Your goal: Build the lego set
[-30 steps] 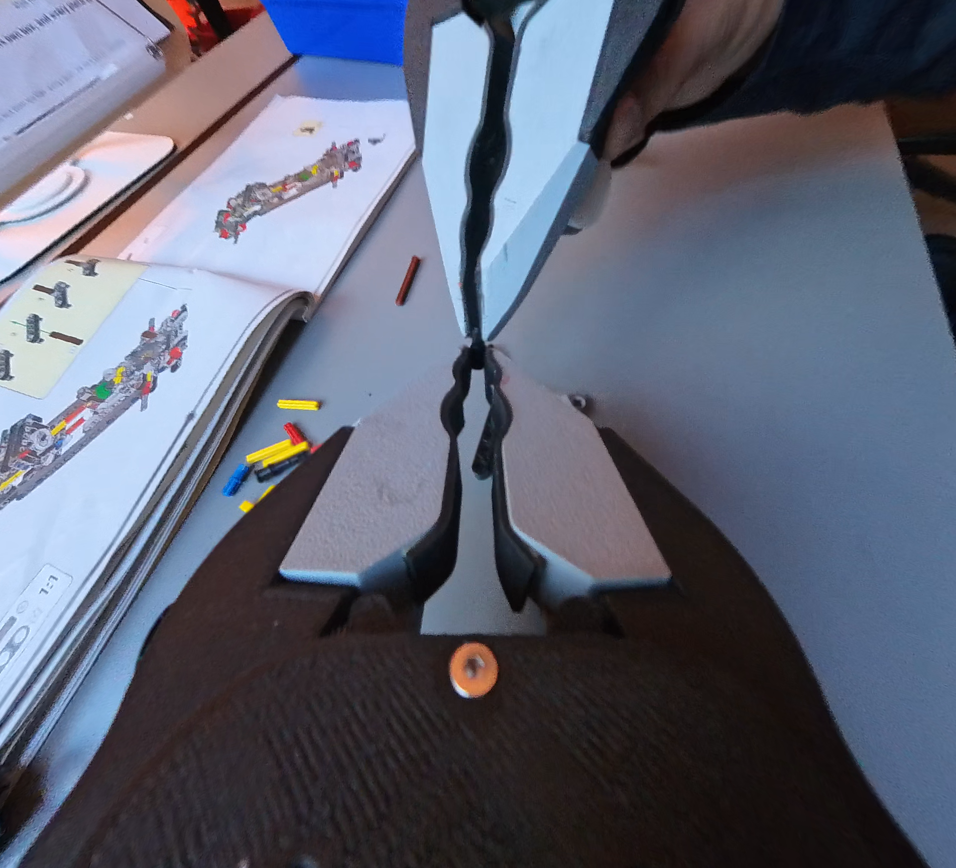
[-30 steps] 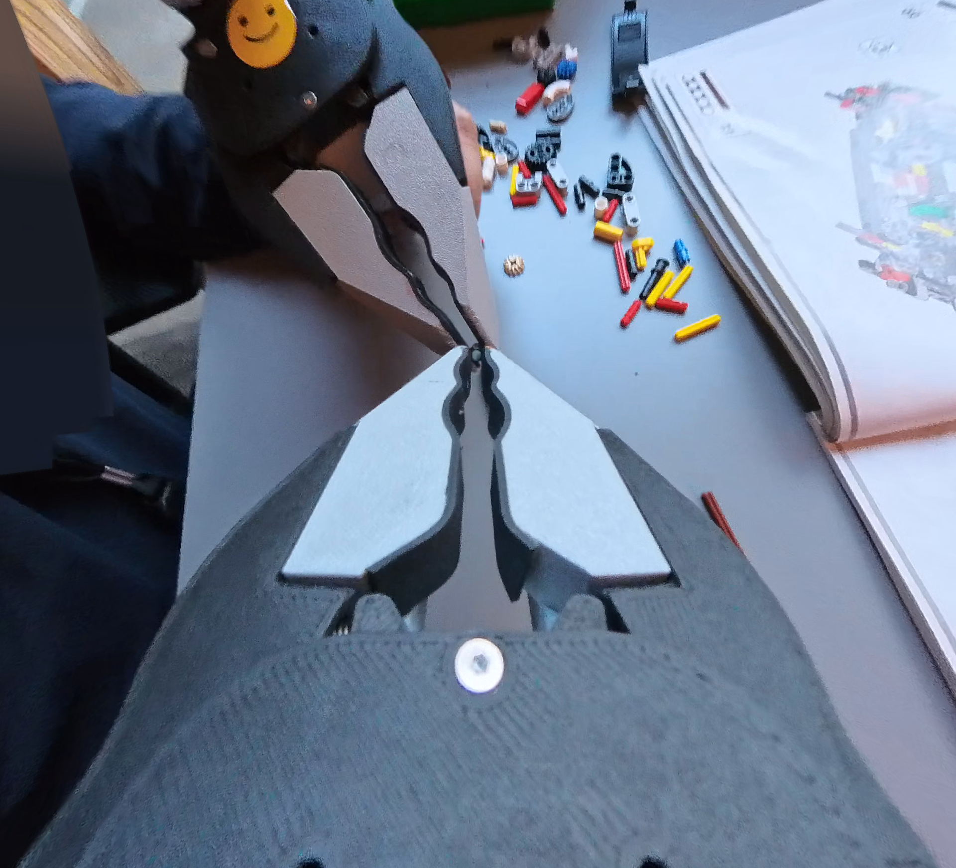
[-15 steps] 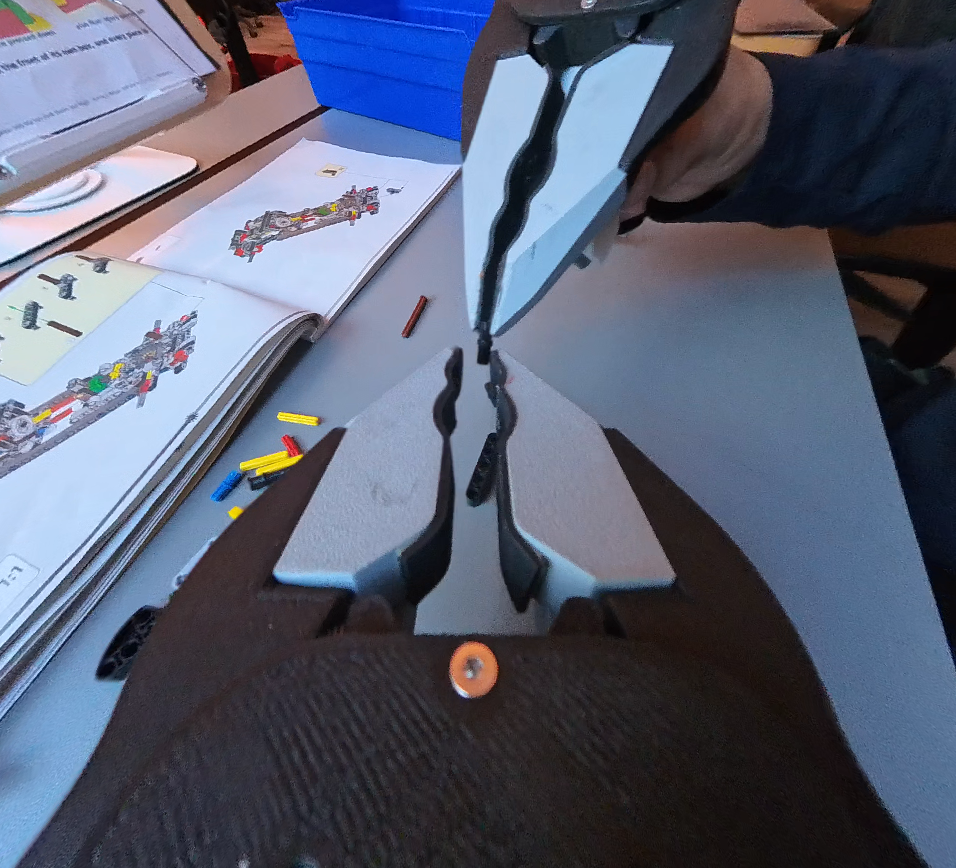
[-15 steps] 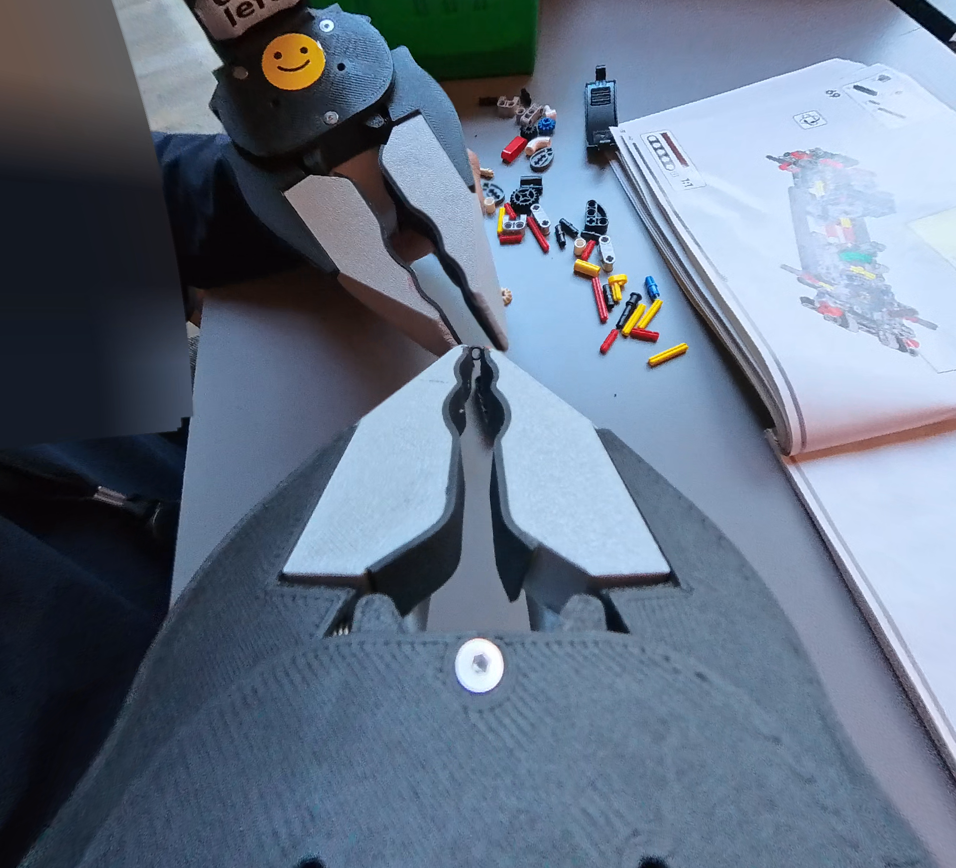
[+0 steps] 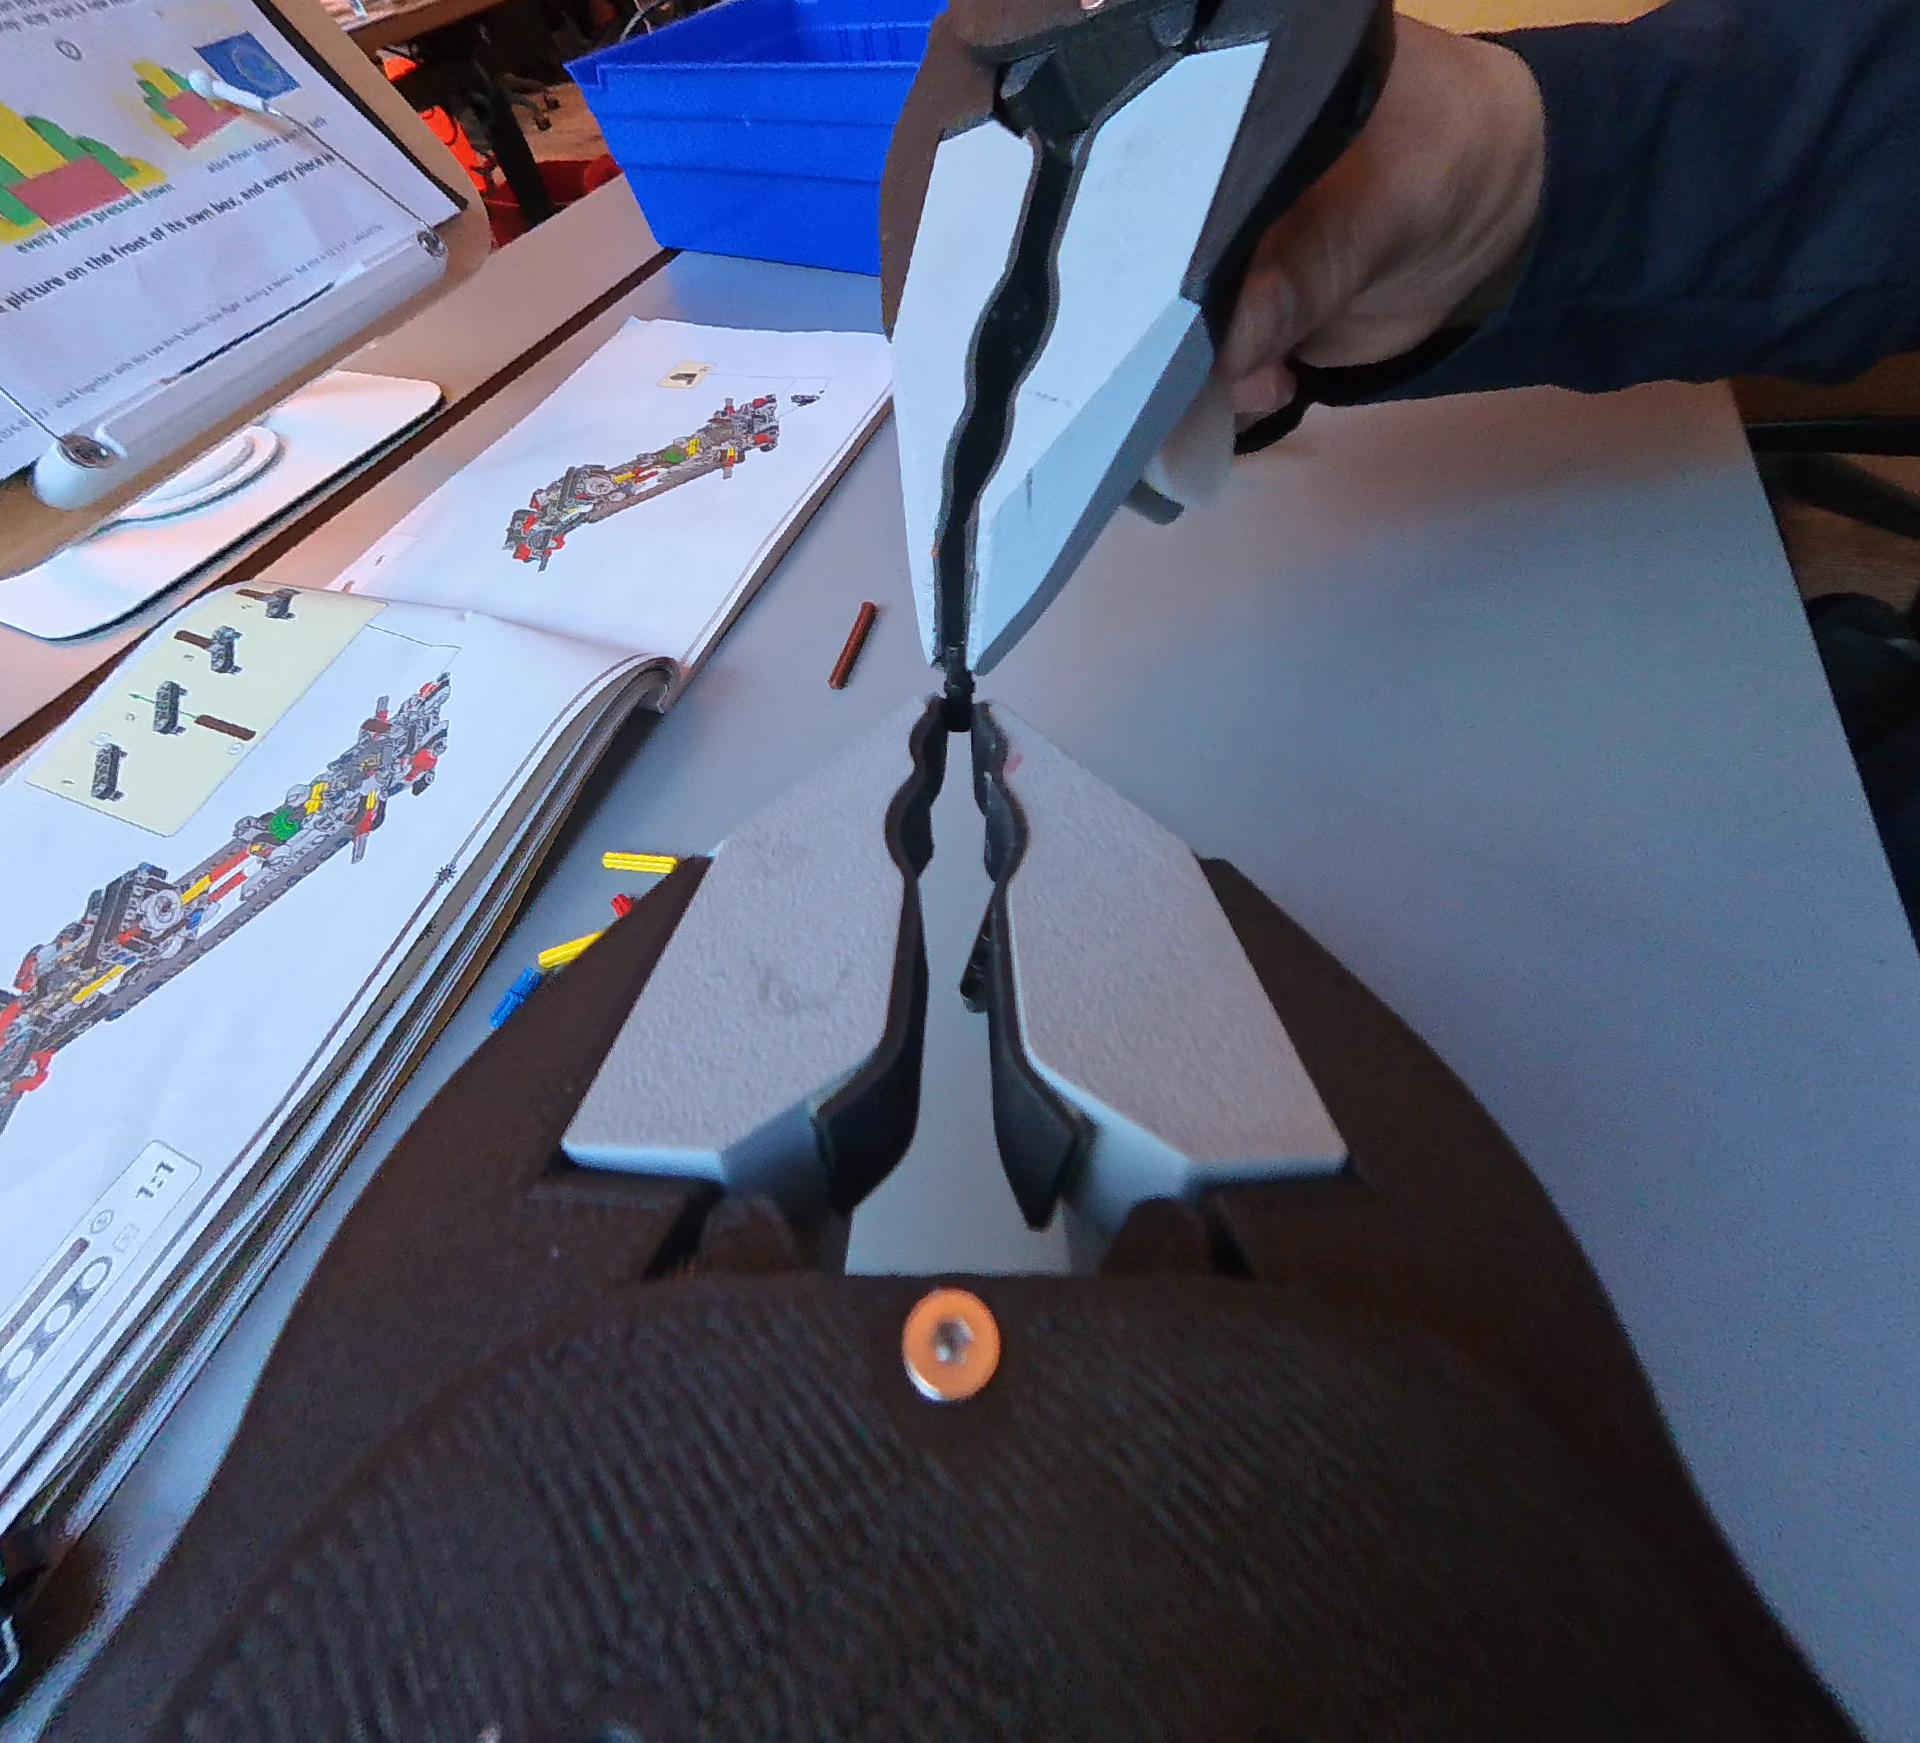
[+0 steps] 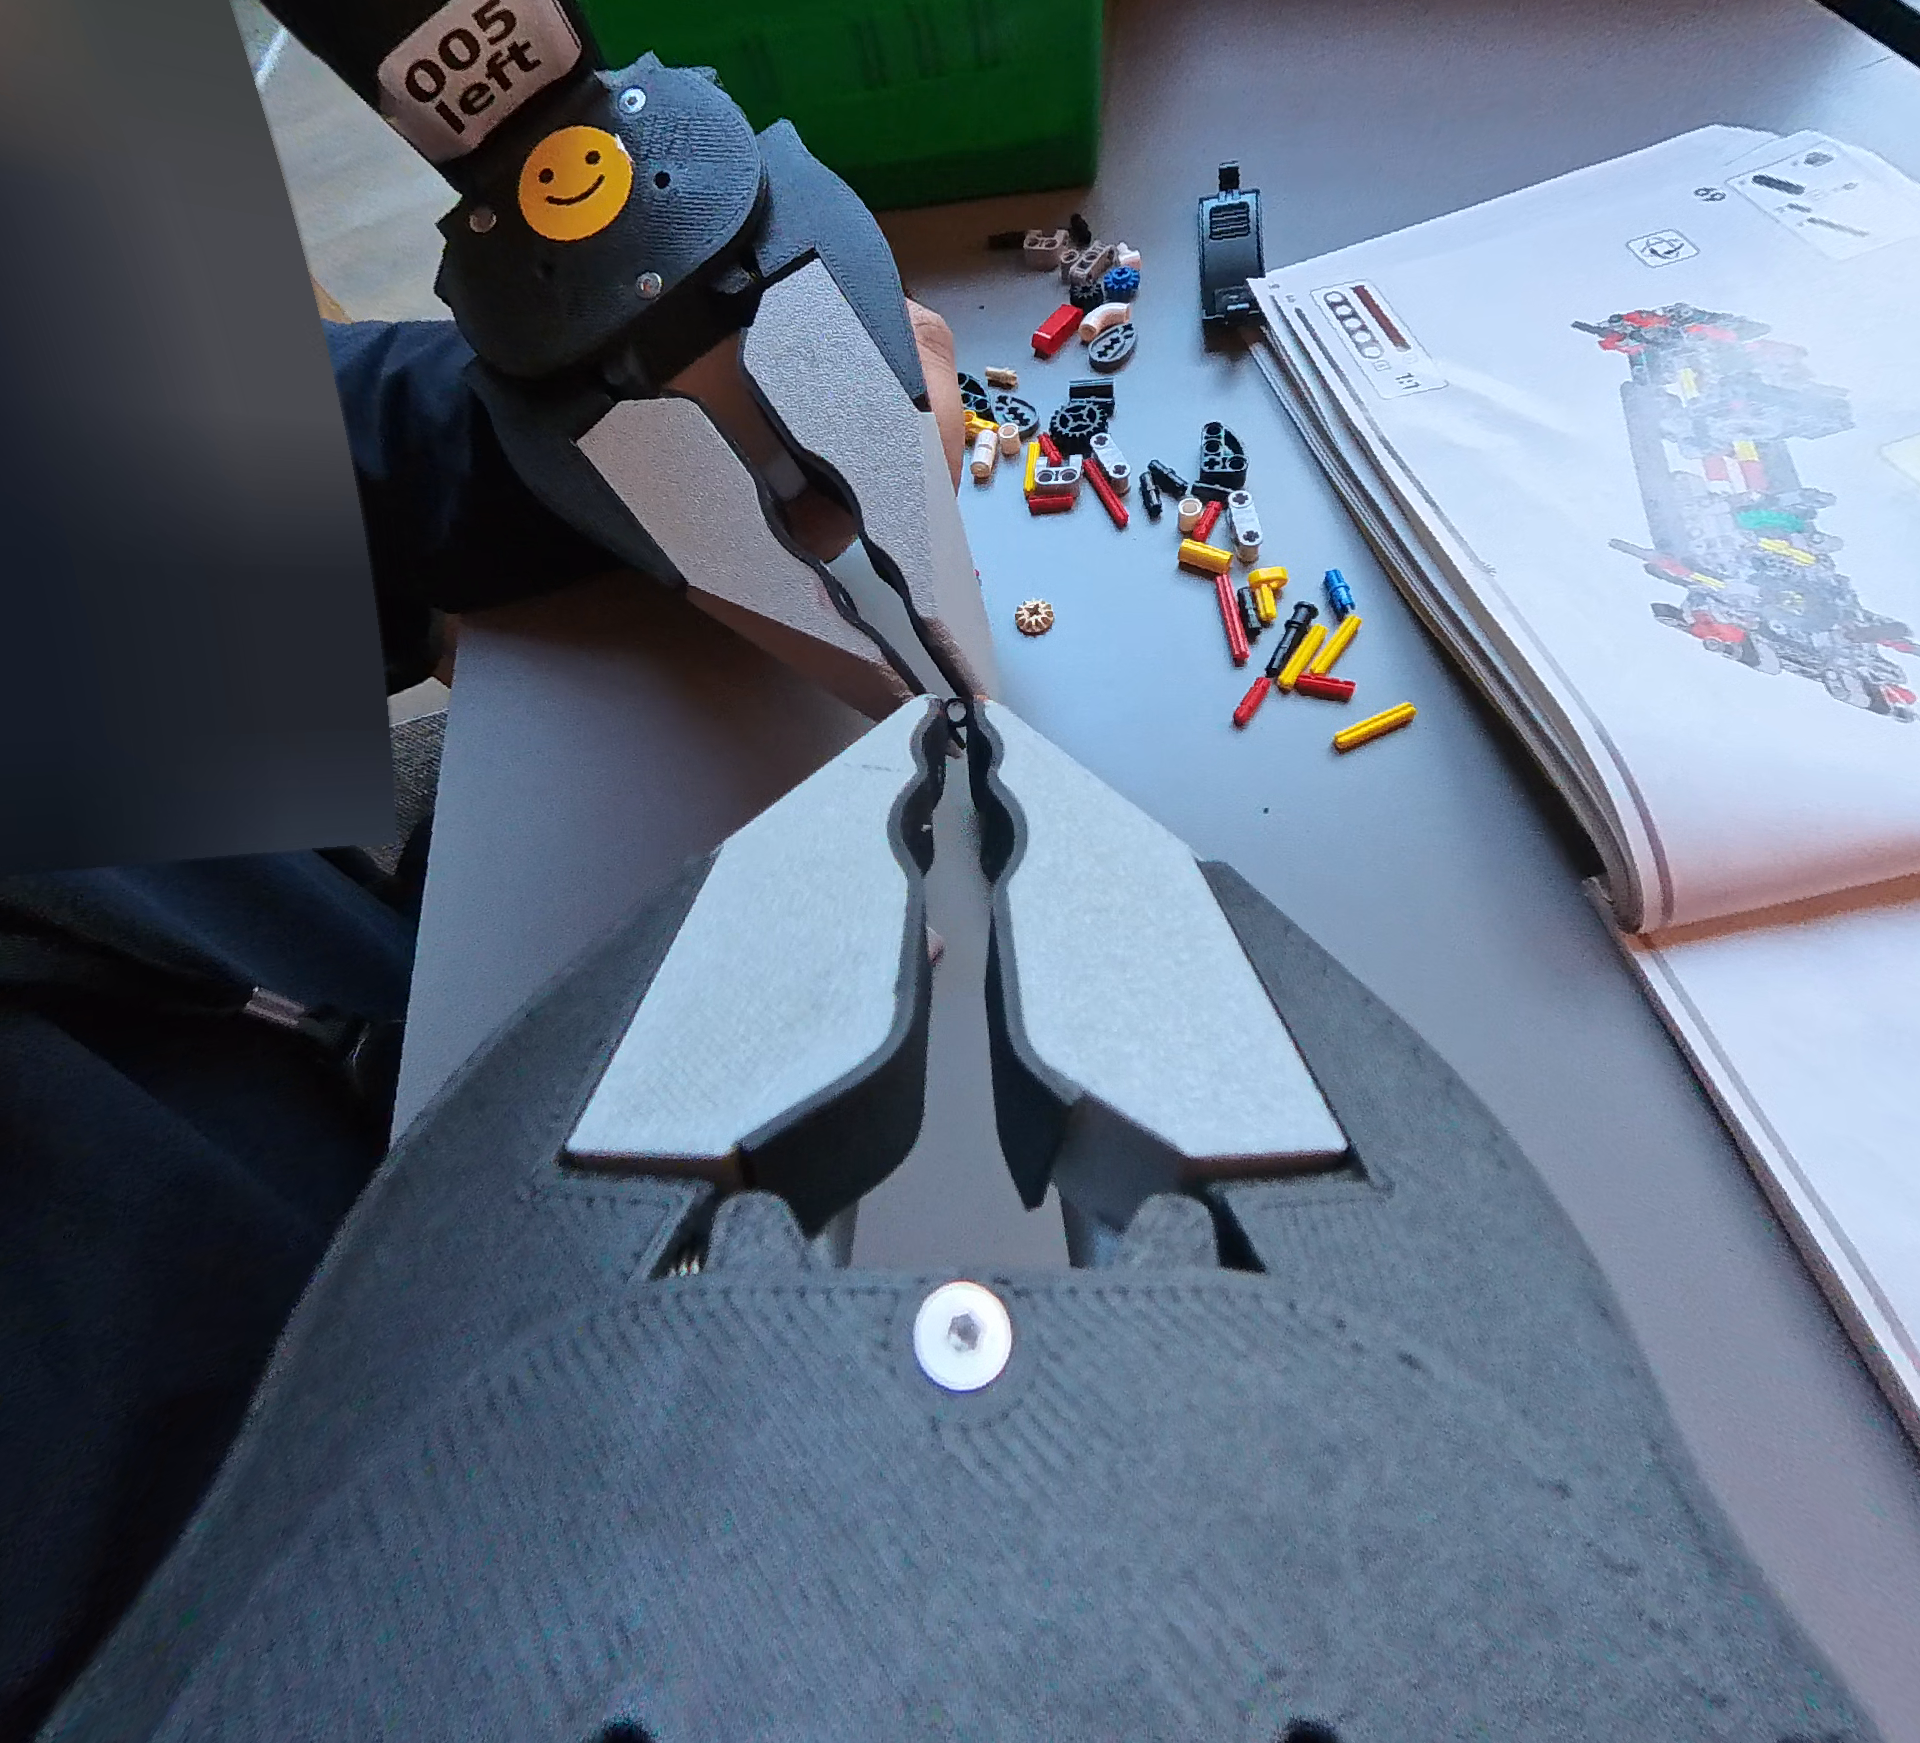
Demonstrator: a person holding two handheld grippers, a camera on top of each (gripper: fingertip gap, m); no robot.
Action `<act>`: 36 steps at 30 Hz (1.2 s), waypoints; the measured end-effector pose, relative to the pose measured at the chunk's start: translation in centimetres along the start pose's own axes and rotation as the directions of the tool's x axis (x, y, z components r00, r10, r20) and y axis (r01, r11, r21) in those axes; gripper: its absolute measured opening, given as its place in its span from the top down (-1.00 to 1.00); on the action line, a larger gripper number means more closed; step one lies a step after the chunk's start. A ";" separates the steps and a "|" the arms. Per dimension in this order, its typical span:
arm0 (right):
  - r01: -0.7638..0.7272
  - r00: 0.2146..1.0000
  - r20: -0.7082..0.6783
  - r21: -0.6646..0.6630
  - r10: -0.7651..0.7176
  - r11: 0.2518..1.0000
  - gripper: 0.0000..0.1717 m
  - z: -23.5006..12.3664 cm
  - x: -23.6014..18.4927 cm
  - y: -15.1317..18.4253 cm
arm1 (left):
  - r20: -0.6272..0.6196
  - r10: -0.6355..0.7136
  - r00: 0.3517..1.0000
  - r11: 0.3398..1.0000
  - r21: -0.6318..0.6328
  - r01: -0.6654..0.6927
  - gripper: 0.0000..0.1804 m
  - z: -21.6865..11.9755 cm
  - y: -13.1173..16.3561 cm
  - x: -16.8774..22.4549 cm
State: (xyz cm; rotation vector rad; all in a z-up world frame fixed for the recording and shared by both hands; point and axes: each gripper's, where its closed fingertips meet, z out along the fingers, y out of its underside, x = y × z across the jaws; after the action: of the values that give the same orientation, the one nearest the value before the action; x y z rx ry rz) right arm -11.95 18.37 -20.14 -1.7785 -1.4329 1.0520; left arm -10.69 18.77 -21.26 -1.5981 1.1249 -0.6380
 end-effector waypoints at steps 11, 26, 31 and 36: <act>0.018 1.000 0.005 -0.017 -0.018 1.000 0.99 0.0 0.0 0.0 | 0.005 0.015 1.000 1.000 -0.005 -0.015 0.97 0.0 0.0 0.1; 0.037 0.999 -0.017 -0.032 -0.037 0.999 0.99 0.3 0.1 0.2 | 0.014 0.003 1.000 1.000 0.002 -0.003 0.97 -0.1 -0.1 -0.2; 0.015 1.000 0.000 -0.012 -0.015 1.000 0.97 0.3 0.0 0.0 | 0.010 0.007 1.000 1.000 0.002 -0.007 0.97 -0.1 -0.2 0.0; 0.012 1.000 -0.008 -0.012 -0.012 1.000 0.98 0.3 0.1 0.0 | 0.012 0.006 1.000 1.000 -0.003 -0.005 0.97 0.0 -0.1 0.0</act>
State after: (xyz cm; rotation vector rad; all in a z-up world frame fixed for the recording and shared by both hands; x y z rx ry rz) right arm -12.22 18.41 -20.36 -1.7786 -1.4461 1.0306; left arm -10.70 18.80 -21.15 -1.5990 1.1217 -0.6227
